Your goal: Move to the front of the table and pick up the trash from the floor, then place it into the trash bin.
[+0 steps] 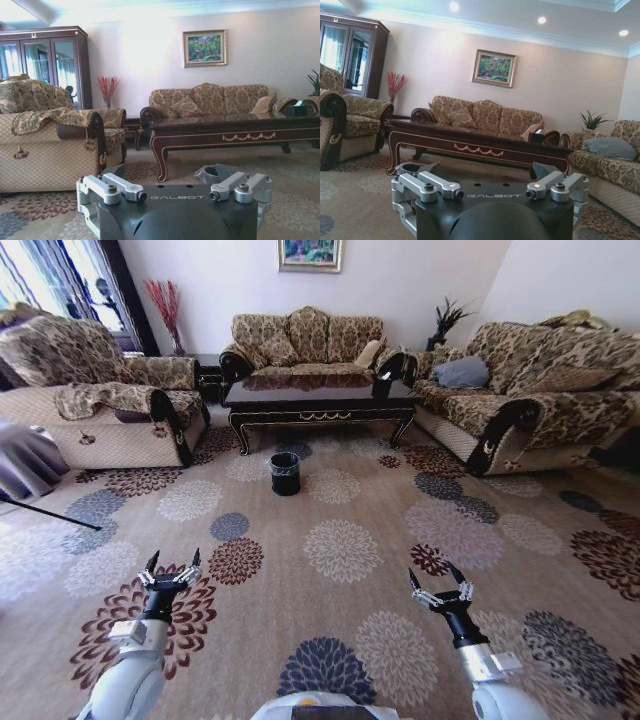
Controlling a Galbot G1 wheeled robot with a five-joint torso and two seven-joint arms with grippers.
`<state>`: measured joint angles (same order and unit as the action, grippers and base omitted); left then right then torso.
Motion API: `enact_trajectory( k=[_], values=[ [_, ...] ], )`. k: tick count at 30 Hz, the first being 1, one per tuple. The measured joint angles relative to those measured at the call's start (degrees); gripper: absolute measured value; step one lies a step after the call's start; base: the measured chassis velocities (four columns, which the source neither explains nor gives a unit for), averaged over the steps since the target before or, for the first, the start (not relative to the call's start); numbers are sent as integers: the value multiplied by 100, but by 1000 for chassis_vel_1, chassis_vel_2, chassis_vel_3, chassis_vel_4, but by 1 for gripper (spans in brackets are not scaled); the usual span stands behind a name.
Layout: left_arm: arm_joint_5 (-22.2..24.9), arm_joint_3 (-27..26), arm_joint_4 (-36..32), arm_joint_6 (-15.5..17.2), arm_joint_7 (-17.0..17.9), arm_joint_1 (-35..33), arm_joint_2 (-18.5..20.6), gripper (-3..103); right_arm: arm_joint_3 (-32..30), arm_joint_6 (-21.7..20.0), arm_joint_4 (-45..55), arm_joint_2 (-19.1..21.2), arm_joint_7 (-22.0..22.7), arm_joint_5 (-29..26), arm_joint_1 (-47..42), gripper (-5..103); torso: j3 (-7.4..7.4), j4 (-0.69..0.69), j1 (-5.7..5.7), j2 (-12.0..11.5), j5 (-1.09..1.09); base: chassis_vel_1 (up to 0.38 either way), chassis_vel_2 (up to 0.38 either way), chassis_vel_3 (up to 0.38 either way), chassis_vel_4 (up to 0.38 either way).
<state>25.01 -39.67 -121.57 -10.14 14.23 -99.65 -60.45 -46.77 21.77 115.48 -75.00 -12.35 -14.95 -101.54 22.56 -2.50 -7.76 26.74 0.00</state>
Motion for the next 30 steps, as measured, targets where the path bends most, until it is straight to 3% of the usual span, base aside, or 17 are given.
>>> enact_trajectory(
  k=[30],
  values=[
    [0,0,0,0,0,0,0,100,0,0,0,0,0,0,0,100,448,0,-268,717,0,0,0,0,0]
  ],
)
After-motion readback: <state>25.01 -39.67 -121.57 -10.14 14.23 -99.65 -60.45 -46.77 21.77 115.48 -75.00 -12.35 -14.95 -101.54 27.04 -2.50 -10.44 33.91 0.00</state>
